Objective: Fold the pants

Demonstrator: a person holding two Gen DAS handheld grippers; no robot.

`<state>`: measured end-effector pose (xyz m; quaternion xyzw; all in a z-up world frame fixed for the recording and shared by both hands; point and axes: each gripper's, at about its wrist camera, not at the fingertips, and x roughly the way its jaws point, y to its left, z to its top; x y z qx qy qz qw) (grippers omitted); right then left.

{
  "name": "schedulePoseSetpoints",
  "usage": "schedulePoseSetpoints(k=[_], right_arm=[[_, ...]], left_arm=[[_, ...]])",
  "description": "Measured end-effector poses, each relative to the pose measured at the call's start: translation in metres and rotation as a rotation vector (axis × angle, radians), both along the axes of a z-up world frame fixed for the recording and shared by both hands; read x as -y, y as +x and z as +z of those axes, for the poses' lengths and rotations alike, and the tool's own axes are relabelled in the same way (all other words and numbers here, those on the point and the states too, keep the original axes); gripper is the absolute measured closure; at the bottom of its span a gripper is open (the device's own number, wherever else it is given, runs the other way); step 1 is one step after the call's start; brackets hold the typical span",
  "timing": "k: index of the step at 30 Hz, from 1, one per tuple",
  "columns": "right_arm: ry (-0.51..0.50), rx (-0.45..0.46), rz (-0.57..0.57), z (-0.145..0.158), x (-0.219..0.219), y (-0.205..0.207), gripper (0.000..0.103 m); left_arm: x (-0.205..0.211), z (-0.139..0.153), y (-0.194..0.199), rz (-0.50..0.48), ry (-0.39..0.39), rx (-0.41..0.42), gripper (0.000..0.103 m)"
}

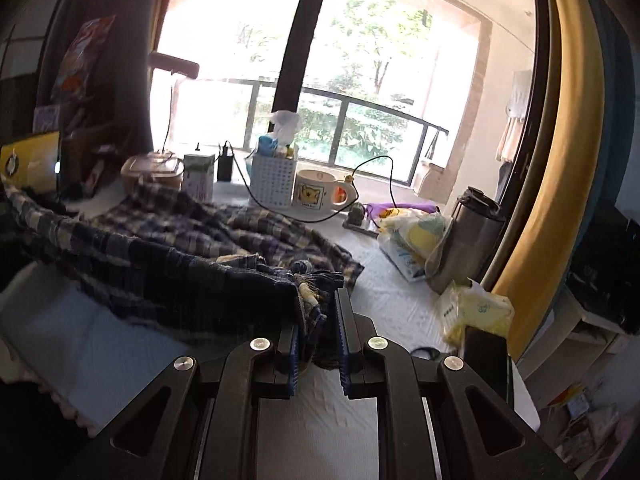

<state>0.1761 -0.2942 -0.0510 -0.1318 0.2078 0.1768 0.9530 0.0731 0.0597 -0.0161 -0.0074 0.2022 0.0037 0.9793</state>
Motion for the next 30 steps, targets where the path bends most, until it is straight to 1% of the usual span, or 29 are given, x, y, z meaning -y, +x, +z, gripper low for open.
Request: schedulePoseSetpoints(k=[3, 7, 13, 22, 27, 30], right_arm=[[0.025, -0.008, -0.002, 0.008, -0.002, 0.012, 0.088], [0.021, -0.007, -0.009, 0.016, -0.009, 0.030, 0.088], [0.037, -0.025, -0.031, 0.026, -0.014, 0.065, 0.088], [0.042, -0.080, -0.045, 0.022, -0.024, 0.126, 0.088], [0.052, -0.119, -0.062, 0.013, -0.027, 0.165, 0.088], [0.040, -0.137, -0.066, 0.006, -0.033, 0.185, 0.088]], left_arm=[[-0.006, 0.007, 0.014, 0.009, 0.002, 0.018, 0.102], [-0.012, 0.017, 0.037, 0.009, 0.009, 0.036, 0.102], [-0.018, 0.025, 0.079, -0.011, 0.019, 0.025, 0.102], [-0.033, 0.018, 0.145, -0.040, 0.011, -0.033, 0.102], [-0.043, 0.006, 0.191, -0.073, 0.013, -0.091, 0.102], [-0.047, -0.001, 0.219, -0.086, 0.029, -0.115, 0.102]])
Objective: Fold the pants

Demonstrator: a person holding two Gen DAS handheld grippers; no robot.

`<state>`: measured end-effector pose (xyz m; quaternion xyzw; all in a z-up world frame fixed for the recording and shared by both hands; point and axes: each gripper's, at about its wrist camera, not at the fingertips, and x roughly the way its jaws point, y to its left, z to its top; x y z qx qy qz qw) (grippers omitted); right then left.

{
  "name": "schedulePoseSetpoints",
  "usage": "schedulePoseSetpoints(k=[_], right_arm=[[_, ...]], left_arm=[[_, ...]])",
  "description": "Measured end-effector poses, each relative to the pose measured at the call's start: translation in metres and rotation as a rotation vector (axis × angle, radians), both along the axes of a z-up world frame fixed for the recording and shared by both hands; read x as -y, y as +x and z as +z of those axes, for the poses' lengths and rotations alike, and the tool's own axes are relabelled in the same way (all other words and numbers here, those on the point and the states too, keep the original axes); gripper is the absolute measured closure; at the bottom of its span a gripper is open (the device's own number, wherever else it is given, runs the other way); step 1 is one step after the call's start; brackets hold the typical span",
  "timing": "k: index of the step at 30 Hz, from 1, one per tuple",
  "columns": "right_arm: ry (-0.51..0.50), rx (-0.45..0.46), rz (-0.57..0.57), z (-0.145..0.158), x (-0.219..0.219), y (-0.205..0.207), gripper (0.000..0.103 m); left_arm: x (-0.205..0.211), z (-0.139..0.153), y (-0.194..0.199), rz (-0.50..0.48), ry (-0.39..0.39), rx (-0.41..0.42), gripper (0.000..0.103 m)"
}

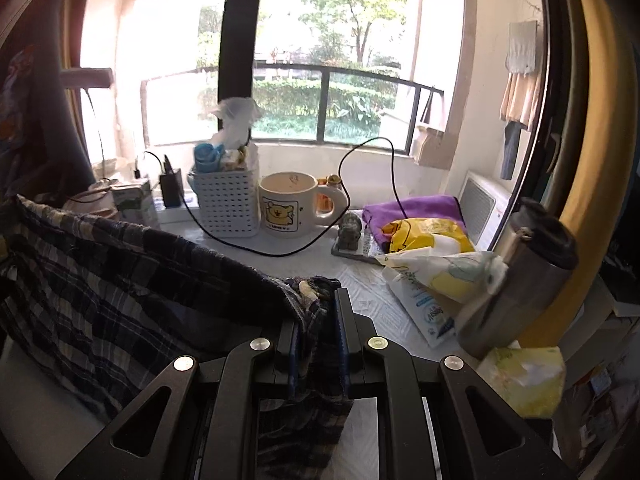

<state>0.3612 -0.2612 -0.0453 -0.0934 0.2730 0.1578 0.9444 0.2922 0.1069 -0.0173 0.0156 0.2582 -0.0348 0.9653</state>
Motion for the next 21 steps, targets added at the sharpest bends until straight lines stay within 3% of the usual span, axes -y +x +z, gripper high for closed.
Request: schedulePoseSetpoints(k=[3, 10, 12, 14, 16, 19, 20, 21], right_arm=[[-0.007, -0.024, -0.004, -0.008, -0.006, 0.023, 0.088], [-0.022, -0.092, -0.004, -0.030, -0.020, 0.070, 0.088], [-0.031, -0.106, -0.008, -0.038, -0.023, 0.079, 0.088], [-0.036, -0.125, -0.011, -0.043, -0.026, 0.089, 0.088], [-0.027, -0.141, -0.008, -0.047, -0.027, 0.097, 0.088], [-0.036, -0.148, 0.006, -0.048, -0.032, 0.102, 0.081], [-0.044, -0.143, 0.004, -0.048, -0.033, 0.102, 0.073], [-0.045, -0.138, 0.005, -0.047, -0.033, 0.101, 0.053]], left_arm=[[-0.003, -0.007, 0.024, -0.010, 0.008, -0.027, 0.102], [-0.021, -0.044, 0.082, 0.020, 0.014, -0.177, 0.097], [-0.029, -0.053, 0.086, 0.061, 0.021, -0.200, 0.091], [-0.038, -0.058, 0.088, 0.100, 0.019, -0.206, 0.069], [-0.047, -0.058, 0.082, 0.148, 0.025, -0.203, 0.064], [-0.048, -0.055, 0.067, 0.158, 0.053, -0.200, 0.063], [-0.048, -0.056, 0.060, 0.156, 0.054, -0.207, 0.060], [-0.048, -0.059, 0.054, 0.153, 0.048, -0.221, 0.057]])
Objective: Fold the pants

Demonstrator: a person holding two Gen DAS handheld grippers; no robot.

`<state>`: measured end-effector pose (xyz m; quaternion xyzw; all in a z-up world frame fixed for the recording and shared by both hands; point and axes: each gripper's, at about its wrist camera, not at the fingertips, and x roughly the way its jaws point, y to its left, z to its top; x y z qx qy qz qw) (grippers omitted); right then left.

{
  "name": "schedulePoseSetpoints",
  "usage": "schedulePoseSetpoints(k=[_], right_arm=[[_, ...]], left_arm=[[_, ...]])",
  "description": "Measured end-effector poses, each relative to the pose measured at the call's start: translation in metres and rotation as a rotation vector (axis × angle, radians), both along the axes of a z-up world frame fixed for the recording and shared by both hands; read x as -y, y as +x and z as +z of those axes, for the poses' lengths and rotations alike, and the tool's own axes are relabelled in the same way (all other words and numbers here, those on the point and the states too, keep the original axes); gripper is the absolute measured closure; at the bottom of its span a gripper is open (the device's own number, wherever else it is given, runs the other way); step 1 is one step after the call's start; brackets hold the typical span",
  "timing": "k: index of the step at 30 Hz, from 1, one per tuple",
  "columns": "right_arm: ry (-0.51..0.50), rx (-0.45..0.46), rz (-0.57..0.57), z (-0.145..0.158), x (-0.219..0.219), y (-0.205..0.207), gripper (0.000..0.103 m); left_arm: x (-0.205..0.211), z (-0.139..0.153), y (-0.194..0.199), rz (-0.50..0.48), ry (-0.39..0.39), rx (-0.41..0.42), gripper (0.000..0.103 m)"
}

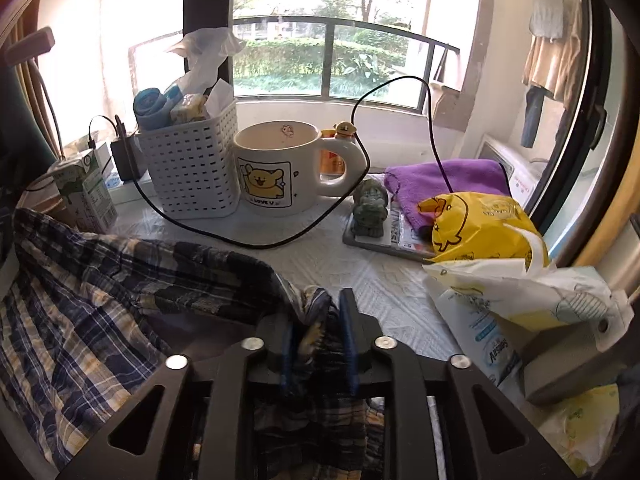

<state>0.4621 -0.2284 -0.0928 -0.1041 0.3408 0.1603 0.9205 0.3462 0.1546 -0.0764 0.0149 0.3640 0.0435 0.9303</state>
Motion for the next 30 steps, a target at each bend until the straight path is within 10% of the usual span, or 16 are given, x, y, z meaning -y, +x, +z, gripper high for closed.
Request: schedulePoseSetpoints(k=[2, 10, 13, 17, 20, 30], right_arm=[[0.015, 0.013, 0.002, 0.003, 0.002, -0.003, 0.022], [0.048, 0.023, -0.030, 0.016, 0.017, -0.036, 0.020], [0.070, 0.003, -0.056, 0.012, 0.026, -0.051, 0.020], [0.091, -0.034, -0.073, 0.001, 0.032, -0.071, 0.020], [0.093, -0.048, -0.079, -0.004, 0.033, -0.082, 0.020], [0.130, -0.113, -0.115, -0.021, 0.053, -0.116, 0.020]], left_arm=[[-0.004, -0.011, -0.013, -0.011, -0.058, -0.042, 0.044], [-0.007, -0.058, -0.055, -0.005, -0.277, -0.191, 0.042], [0.001, -0.059, -0.069, -0.007, -0.236, -0.169, 0.044], [0.012, -0.060, -0.073, -0.017, -0.112, -0.177, 0.088], [0.021, -0.058, -0.077, -0.027, -0.091, -0.184, 0.099], [0.019, -0.057, -0.099, 0.031, -0.033, -0.162, 0.100]])
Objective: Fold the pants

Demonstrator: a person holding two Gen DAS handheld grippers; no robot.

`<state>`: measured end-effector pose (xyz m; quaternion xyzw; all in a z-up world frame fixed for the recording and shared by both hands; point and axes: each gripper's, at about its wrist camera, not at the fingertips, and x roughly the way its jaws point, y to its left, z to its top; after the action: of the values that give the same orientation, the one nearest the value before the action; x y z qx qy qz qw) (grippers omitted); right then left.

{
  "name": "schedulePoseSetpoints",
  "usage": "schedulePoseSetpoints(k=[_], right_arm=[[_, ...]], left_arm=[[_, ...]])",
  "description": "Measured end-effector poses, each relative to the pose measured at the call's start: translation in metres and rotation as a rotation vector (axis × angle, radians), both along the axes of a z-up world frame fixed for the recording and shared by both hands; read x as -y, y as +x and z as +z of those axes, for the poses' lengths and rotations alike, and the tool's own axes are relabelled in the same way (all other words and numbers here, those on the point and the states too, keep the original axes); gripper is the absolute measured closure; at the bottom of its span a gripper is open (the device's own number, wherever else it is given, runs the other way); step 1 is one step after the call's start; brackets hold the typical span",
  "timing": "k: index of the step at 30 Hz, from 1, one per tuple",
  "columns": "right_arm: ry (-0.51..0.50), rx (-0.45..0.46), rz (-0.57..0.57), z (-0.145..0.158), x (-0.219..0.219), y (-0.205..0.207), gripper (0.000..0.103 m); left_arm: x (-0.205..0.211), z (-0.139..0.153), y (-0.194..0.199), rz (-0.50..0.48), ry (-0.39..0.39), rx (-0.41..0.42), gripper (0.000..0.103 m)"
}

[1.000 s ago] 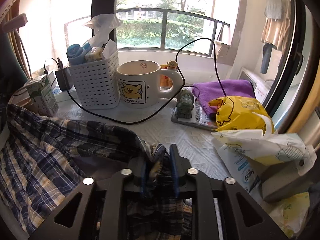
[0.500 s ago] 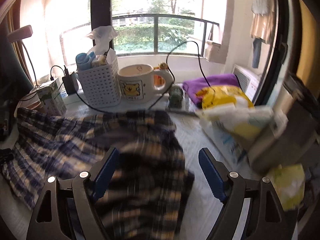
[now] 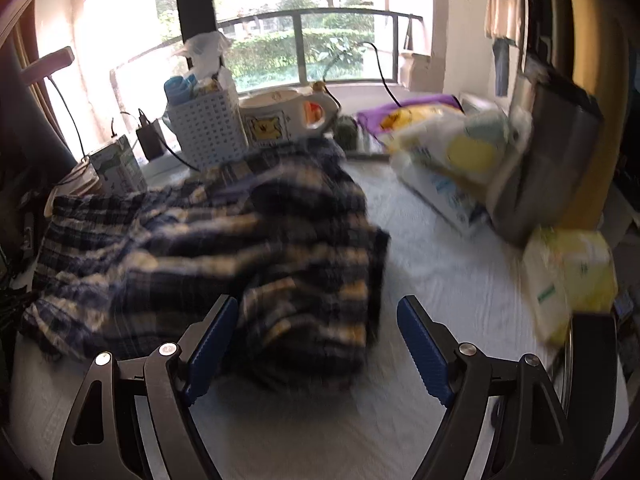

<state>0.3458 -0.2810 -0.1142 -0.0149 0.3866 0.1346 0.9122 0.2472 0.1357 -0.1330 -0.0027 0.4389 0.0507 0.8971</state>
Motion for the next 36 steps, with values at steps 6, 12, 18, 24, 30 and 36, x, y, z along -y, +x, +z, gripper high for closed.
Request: schedulePoseSetpoints(k=[6, 12, 18, 24, 30, 36], right_arm=[[0.050, -0.025, -0.011, -0.007, 0.024, -0.015, 0.020], [0.017, -0.033, 0.086, -0.016, 0.017, -0.025, 0.020], [-0.110, -0.014, 0.148, -0.028, -0.009, -0.019, 0.020], [-0.130, 0.028, 0.153, -0.026, -0.018, -0.002, 0.043], [-0.085, 0.062, 0.191, -0.008, -0.013, 0.002, 0.078], [-0.091, 0.117, 0.216, 0.022, -0.013, -0.002, 0.079]], left_arm=[[-0.012, 0.025, -0.009, 0.101, 0.016, 0.058, 0.100], [0.014, 0.064, -0.039, 0.009, -0.094, 0.140, 0.071], [0.104, 0.042, -0.043, -0.231, -0.191, 0.058, 0.059], [0.160, 0.012, -0.020, -0.334, -0.058, 0.008, 0.058], [0.167, 0.001, -0.005, -0.350, 0.058, 0.007, 0.089], [0.164, 0.016, -0.020, -0.419, 0.009, -0.015, 0.098]])
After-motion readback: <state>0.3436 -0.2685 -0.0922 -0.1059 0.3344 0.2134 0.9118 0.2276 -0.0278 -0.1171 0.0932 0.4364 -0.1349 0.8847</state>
